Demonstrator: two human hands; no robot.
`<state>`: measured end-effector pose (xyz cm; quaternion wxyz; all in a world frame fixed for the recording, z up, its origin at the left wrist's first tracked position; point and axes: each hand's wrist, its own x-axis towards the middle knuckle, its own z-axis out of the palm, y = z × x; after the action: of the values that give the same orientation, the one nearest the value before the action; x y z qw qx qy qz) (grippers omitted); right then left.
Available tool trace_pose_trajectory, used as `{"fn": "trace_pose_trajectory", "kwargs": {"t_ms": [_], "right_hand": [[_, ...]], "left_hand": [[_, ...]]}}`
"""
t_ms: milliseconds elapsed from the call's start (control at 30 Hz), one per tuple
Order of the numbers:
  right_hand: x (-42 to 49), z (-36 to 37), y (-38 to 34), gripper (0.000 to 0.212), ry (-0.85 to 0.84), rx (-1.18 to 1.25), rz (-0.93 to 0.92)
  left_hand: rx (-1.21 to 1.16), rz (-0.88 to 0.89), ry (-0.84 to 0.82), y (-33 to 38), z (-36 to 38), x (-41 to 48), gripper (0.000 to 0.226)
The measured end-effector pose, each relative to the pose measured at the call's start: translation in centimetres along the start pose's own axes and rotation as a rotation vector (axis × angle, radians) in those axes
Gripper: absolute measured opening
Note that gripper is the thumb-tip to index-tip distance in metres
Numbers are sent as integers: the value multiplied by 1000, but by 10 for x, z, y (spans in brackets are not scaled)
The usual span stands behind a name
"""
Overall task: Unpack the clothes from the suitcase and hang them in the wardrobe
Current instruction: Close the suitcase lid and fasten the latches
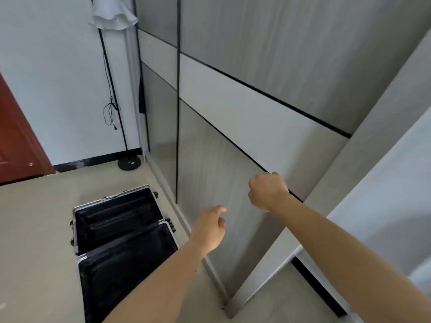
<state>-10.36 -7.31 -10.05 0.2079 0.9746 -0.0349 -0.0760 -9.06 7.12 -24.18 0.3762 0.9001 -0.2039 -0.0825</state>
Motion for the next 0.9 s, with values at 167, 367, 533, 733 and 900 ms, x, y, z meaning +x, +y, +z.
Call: {"fn": "trace_pose_trajectory", "kwargs": {"t_ms": [167,367,533,733,900], "right_hand": [[42,40,-104,33,-162,401,-33],[86,53,-246,38,-304,695,-41],[116,61,-356,32,-267,873,109],[139,117,-495,35,-393,1018,266],[153,208,-572,32,-533,1096,384]], "left_hand": [[148,-99,8,-98,-52,-25,36],[208,-187,-12,-213,-133,-42,38],[274,-119,-45,-318,-192,-45,40],[368,-119,-139,-469,-228,-38,42],[434,-168,-253,-582,-180,-36,46]]}}
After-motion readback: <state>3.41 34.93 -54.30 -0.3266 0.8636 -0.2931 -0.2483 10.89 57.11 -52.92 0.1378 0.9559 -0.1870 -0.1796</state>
